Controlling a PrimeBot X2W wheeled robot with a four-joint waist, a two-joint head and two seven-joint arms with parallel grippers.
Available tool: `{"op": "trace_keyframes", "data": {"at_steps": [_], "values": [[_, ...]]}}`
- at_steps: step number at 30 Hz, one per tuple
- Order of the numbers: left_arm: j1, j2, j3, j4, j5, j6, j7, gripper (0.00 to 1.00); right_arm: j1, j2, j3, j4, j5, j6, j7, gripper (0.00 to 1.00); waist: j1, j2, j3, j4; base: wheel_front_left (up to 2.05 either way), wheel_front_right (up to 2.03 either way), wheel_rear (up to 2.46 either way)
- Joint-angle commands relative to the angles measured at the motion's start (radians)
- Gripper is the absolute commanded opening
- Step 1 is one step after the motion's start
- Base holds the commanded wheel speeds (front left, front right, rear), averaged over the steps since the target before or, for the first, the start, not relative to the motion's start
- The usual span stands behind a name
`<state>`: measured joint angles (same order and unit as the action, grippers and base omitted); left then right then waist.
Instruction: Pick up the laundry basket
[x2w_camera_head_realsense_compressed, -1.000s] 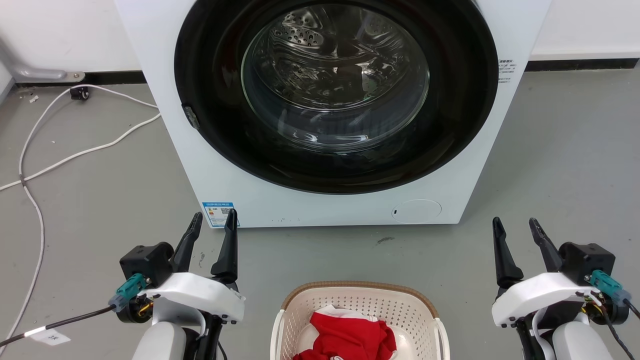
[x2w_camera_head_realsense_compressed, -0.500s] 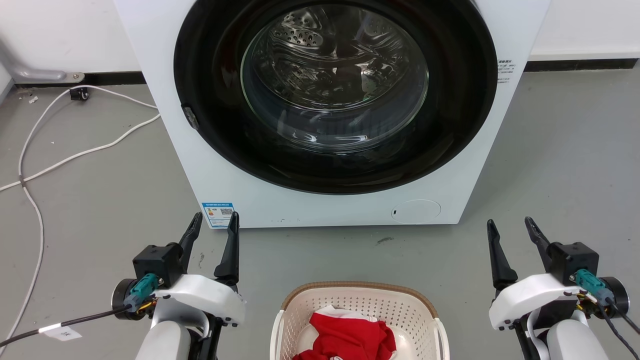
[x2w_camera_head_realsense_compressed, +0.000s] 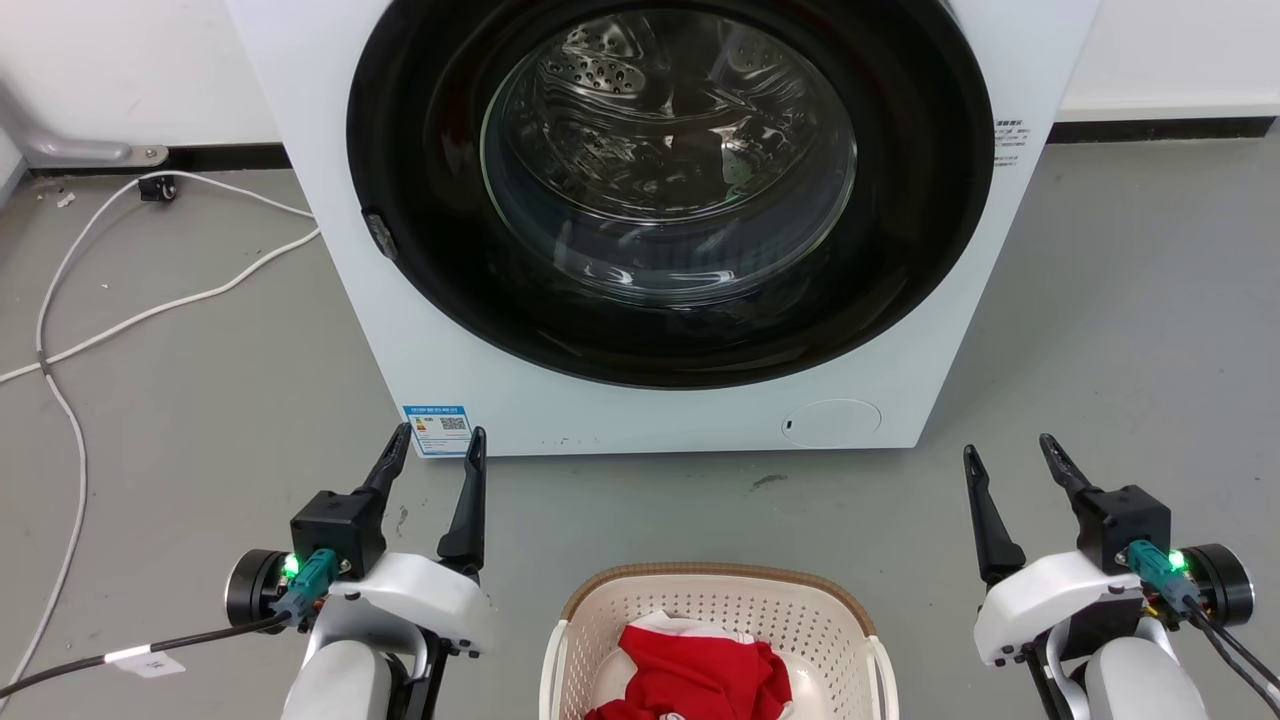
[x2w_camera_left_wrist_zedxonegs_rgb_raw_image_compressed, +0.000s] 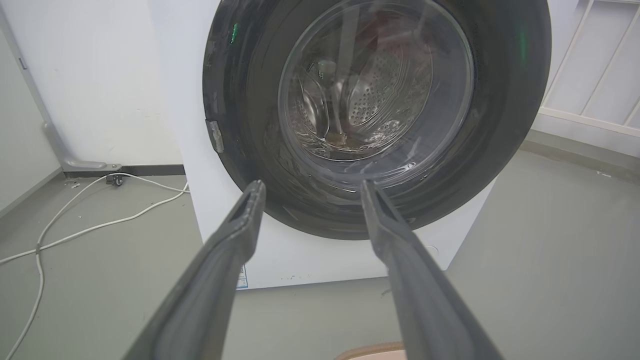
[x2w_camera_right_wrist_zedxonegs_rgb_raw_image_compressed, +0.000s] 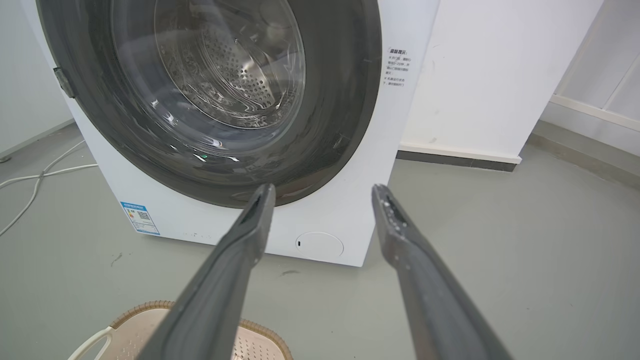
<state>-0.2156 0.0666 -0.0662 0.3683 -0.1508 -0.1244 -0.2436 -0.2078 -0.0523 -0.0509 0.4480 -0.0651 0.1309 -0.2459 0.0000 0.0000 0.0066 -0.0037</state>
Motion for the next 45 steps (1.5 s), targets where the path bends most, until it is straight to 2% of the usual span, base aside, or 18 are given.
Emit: {"op": "trace_keyframes", "data": {"at_steps": [1, 10, 28, 34, 45], "values": [[-0.017, 0.000, 0.001, 0.004, 0.019, 0.000, -0.008, 1.00, -0.021, 0.003, -0.001, 0.004, -0.024, 0.000, -0.006, 1.00, 0.0000, 0.0000, -0.001, 0.000, 0.00, 0.00, 0.00], [-0.020, -0.005, 0.009, 0.023, 0.057, -0.002, -0.024, 1.00, -0.026, 0.003, -0.003, 0.024, -0.031, 0.000, -0.021, 1.00, 0.0000, 0.0000, 0.001, -0.002, 0.00, 0.00, 0.00], [-0.032, -0.012, 0.023, 0.025, 0.050, -0.004, -0.024, 1.00, -0.041, 0.003, -0.007, 0.036, 0.021, 0.000, -0.017, 1.00, 0.0000, 0.0000, 0.025, -0.003, 0.00, 0.00, 0.00], [-0.048, -0.013, 0.027, 0.047, 0.060, -0.002, -0.024, 1.00, -0.055, 0.003, 0.000, 0.049, 0.033, 0.000, -0.007, 1.00, 0.0000, 0.0000, 0.078, -0.008, 0.00, 0.00, 0.00], [-0.125, -0.015, 0.013, 0.165, 0.047, 0.007, -0.022, 1.00, -0.123, 0.003, 0.007, 0.136, 0.055, 0.000, 0.006, 1.00, 0.0000, 0.0000, 0.255, -0.025, 0.00, 0.00, 0.00]]}}
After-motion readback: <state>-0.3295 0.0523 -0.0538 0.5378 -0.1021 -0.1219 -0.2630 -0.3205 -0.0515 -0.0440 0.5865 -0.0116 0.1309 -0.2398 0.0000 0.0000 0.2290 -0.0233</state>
